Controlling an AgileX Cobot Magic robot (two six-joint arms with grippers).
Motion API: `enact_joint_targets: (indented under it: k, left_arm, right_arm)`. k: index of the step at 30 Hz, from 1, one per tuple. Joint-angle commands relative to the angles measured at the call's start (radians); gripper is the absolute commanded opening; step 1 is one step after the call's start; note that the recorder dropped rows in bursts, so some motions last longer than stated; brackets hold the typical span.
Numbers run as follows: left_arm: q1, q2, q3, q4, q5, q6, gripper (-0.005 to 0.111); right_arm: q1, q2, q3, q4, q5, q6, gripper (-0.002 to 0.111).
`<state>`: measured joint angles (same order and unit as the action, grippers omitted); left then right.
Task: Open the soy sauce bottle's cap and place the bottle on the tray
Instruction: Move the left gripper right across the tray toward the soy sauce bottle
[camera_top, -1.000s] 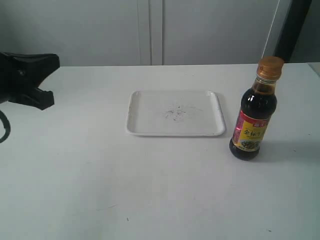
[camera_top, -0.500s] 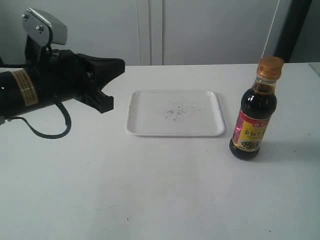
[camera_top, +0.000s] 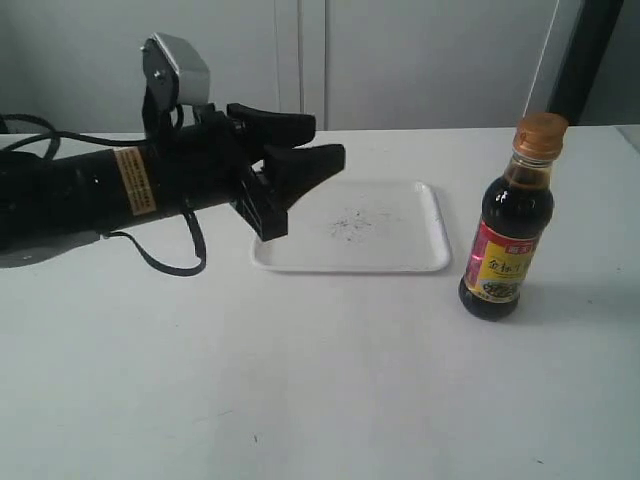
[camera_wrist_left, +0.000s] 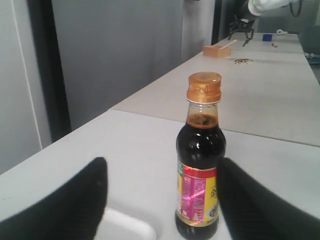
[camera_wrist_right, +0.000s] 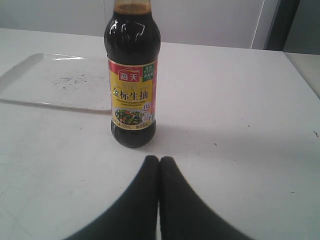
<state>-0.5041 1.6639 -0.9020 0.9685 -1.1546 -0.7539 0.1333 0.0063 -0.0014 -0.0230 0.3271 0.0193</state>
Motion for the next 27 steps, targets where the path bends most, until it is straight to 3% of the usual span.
enact_joint_targets:
  k: [1,5,18,27]
  left_arm:
    - [-0.038,0.038,-0.035,0.031,-0.031,-0.01,0.09]
    - [-0.067,0.072,-0.063,0.043,-0.034,-0.009,0.105]
    - [-0.177,0.192,-0.215,0.088,-0.066,-0.006,0.105]
    - [-0.213,0.307,-0.376,0.088,-0.066,-0.097,0.105]
  right_arm:
    - [-0.005,-0.006,0.001,0.001,-0.009,0.003,0.0]
    - [-0.005,-0.006,0.001,0.001,-0.009,0.003,0.0]
    - [-0.005,-0.006,0.001,0.001,-0.009,0.003,0.0]
    - [-0.005,-0.006,0.001,0.001,-0.009,0.003,0.0]
